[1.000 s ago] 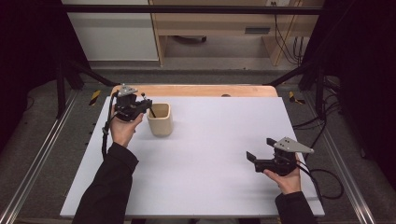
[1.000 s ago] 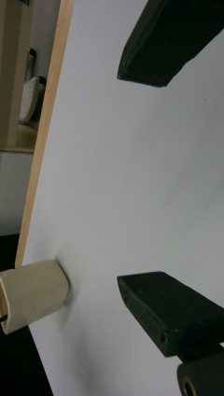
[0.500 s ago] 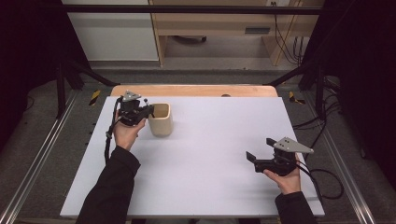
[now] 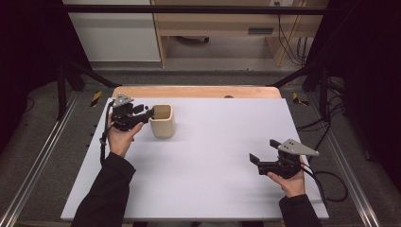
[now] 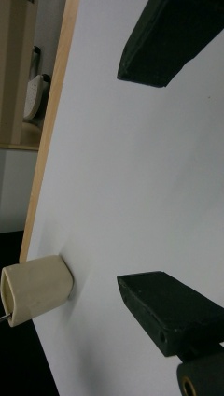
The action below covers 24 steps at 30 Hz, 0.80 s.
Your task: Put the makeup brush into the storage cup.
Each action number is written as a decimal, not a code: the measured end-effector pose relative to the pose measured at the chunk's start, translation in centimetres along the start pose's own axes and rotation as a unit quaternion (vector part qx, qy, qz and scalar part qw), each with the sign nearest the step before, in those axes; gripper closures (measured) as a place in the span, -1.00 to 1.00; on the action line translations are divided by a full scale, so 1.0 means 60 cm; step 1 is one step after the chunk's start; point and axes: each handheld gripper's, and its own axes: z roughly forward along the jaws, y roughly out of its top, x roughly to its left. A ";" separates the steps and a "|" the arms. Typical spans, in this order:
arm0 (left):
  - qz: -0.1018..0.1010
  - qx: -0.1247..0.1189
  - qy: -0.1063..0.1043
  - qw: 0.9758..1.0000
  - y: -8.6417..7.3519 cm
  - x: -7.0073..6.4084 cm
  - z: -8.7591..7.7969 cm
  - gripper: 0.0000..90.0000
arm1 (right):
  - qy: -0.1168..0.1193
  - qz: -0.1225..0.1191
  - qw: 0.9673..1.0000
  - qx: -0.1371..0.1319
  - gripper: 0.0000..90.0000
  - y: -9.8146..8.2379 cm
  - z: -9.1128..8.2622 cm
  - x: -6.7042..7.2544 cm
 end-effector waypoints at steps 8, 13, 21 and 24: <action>0.012 -0.039 -0.013 0.999 -0.001 0.003 -0.054 -0.31 | 0.002 0.000 1.000 -0.005 -0.92 0.003 -0.003 0.003; 0.014 -0.053 -0.033 0.998 -0.010 -0.003 -0.083 -0.40 | 0.003 0.001 1.000 -0.007 -0.92 0.004 -0.004 0.003; 0.015 -0.060 -0.049 0.997 -0.040 -0.015 -0.116 -0.57 | 0.002 0.000 1.000 -0.009 -0.92 0.005 -0.007 0.004; 0.018 -0.055 -0.051 0.997 -0.054 -0.020 -0.121 -0.65 | 0.002 0.000 1.000 -0.011 -0.92 0.005 -0.008 0.004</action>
